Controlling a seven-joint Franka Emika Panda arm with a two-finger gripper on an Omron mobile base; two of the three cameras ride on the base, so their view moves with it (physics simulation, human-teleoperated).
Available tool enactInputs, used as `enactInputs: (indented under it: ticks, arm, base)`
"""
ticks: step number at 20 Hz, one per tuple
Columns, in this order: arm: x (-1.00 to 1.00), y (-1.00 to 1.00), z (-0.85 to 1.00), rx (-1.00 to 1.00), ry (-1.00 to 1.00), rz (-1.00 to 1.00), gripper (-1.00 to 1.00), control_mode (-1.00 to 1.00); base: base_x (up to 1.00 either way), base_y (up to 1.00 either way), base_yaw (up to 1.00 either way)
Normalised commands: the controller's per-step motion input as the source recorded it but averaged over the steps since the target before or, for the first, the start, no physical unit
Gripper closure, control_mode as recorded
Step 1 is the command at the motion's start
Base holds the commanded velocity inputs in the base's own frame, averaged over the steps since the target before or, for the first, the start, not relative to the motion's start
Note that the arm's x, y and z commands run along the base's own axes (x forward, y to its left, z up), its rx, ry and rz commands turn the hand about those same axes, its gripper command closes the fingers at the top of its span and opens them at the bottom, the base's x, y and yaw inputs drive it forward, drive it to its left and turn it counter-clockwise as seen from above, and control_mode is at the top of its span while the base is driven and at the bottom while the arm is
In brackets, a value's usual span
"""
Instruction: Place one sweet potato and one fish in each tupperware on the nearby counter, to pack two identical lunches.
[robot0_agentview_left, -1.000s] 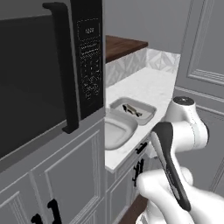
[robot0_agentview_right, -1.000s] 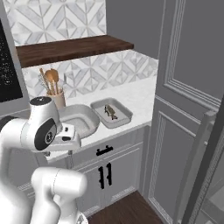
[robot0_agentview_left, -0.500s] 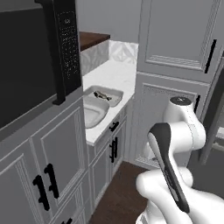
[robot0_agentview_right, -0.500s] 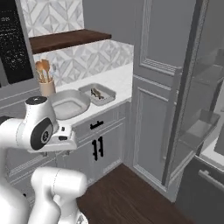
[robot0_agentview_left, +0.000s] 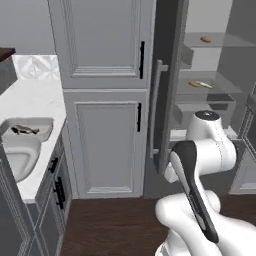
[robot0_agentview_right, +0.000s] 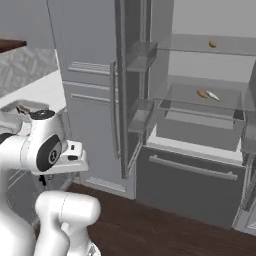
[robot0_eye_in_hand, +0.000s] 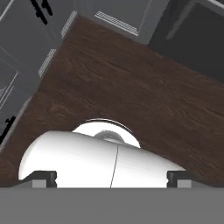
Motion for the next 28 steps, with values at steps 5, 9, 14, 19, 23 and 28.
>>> enactInputs:
  ticks: [5,9,14,19,23,28]
  arm:
    - [0.00,0.00,0.00,0.00,0.00,0.00,-1.00,1.00]
    - [0.00,0.00,0.00,0.00,0.00,0.00,-1.00,1.00]
    - [0.00,0.00,0.00,0.00,0.00,0.00,-1.00,1.00]
    - [0.00,0.00,0.00,0.00,0.00,0.00,-1.00,1.00]
    - [0.00,0.00,0.00,0.00,0.00,0.00,-1.00,1.00]
    - [0.00,0.00,0.00,0.00,0.00,0.00,-1.00,1.00]
  base:
    - [-0.07,-0.78,-0.50]
    - [0.11,-1.00,-0.12]
    - [0.85,-0.77,0.05]
    - [0.89,-0.23,0.08]
    - [0.65,0.06,0.00]
    - [0.64,0.08,-0.11]
